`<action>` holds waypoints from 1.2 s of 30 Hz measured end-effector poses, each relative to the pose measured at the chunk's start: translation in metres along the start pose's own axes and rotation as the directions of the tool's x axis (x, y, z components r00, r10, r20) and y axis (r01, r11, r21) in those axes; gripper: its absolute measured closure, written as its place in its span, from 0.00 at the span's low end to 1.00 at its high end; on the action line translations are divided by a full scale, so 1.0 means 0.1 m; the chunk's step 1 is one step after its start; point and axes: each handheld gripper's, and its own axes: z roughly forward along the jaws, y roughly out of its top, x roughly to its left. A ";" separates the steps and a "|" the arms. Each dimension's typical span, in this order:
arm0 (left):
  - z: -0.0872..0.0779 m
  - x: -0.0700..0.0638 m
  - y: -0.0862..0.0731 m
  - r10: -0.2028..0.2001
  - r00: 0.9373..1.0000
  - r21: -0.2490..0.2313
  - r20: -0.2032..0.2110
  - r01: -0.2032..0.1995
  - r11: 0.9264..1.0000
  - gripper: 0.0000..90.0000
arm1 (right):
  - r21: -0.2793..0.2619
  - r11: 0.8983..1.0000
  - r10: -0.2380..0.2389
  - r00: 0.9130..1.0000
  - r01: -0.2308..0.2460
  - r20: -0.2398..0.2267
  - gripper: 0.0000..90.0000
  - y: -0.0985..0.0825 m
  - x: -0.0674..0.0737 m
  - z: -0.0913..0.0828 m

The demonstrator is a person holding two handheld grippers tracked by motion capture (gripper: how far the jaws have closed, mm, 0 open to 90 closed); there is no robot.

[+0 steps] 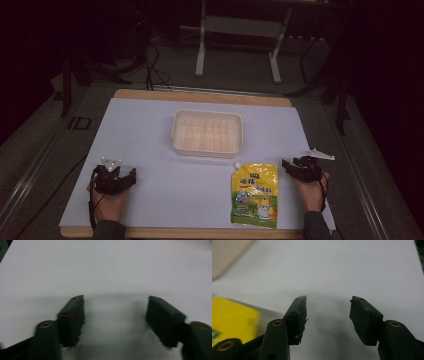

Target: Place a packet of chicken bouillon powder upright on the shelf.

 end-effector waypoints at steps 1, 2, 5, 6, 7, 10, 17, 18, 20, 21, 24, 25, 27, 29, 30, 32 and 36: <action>0.00 0.00 0.00 0.000 1.000 -0.003 0.001 0.000 1.000 0.45 | -0.004 1.000 -0.030 0.999 0.030 -0.038 0.52 0.06 0.03 -0.03; 0.00 0.00 0.00 0.000 1.000 -0.005 0.004 0.000 1.000 0.45 | -0.005 0.999 -0.050 0.997 0.049 -0.059 0.52 0.11 0.04 -0.05; -0.01 0.02 0.00 -0.017 1.000 -0.009 0.014 0.017 1.000 0.47 | -0.008 0.994 -0.106 0.985 0.106 -0.138 0.50 0.24 0.09 -0.08; -0.01 0.02 0.00 -0.017 1.000 -0.009 0.016 0.017 1.000 0.47 | -0.005 0.993 -0.121 0.979 0.122 -0.165 0.49 0.29 0.11 -0.08; -0.01 0.02 -0.01 -0.021 1.000 -0.010 0.017 0.021 1.000 0.47 | -0.002 0.990 -0.135 0.973 0.138 -0.189 0.49 0.33 0.13 -0.08; -0.01 0.01 -0.01 -0.015 1.000 -0.012 0.010 0.015 1.000 0.47 | 0.006 0.985 -0.166 0.956 0.172 -0.244 0.47 0.43 0.19 -0.05; -0.01 0.00 -0.01 0.001 1.000 -0.009 0.003 0.000 1.000 0.47 | 0.032 0.976 -0.197 0.935 0.215 -0.296 0.45 0.53 0.29 0.08; -0.01 0.00 -0.01 0.000 1.000 -0.008 0.003 0.000 1.000 0.47 | 0.035 0.975 -0.199 0.932 0.219 -0.302 0.45 0.53 0.31 0.10; -0.01 0.00 -0.01 0.000 1.000 -0.009 0.002 0.000 1.000 0.47 | 0.040 0.974 -0.197 0.925 0.222 -0.324 0.43 0.52 0.34 0.13; -0.01 0.00 -0.01 -0.001 1.000 -0.011 0.000 0.001 1.000 0.47 | 0.044 0.973 -0.201 0.923 0.227 -0.328 0.43 0.52 0.35 0.15; -0.01 0.00 -0.01 -0.005 1.000 -0.010 -0.001 0.005 1.000 0.46 | 0.051 0.971 -0.200 0.916 0.232 -0.349 0.42 0.50 0.37 0.18; -0.01 0.00 -0.01 -0.006 1.000 -0.012 -0.002 0.006 1.000 0.46 | 0.054 0.972 -0.196 0.912 0.230 -0.360 0.42 0.49 0.38 0.20; -0.01 0.01 -0.01 -0.007 1.000 -0.008 -0.001 0.007 1.000 0.46 | 0.059 0.972 -0.190 0.908 0.228 -0.374 0.42 0.47 0.38 0.21; -0.01 0.00 -0.01 -0.007 1.000 -0.008 -0.004 0.007 1.000 0.46 | 0.067 0.971 -0.187 0.901 0.230 -0.393 0.41 0.44 0.38 0.23; -0.01 0.00 -0.01 -0.007 1.000 -0.008 -0.004 0.007 1.000 0.46 | 0.073 0.969 -0.188 0.897 0.236 -0.399 0.41 0.43 0.38 0.23; -0.01 0.00 -0.01 -0.007 1.000 -0.008 -0.005 0.007 1.000 0.45 | 0.080 0.967 -0.188 0.890 0.241 -0.416 0.44 0.40 0.38 0.24; -0.01 0.00 -0.01 -0.008 1.000 -0.009 -0.007 0.008 1.000 0.45 | 0.109 0.960 -0.185 0.875 0.259 -0.448 0.46 0.35 0.37 0.27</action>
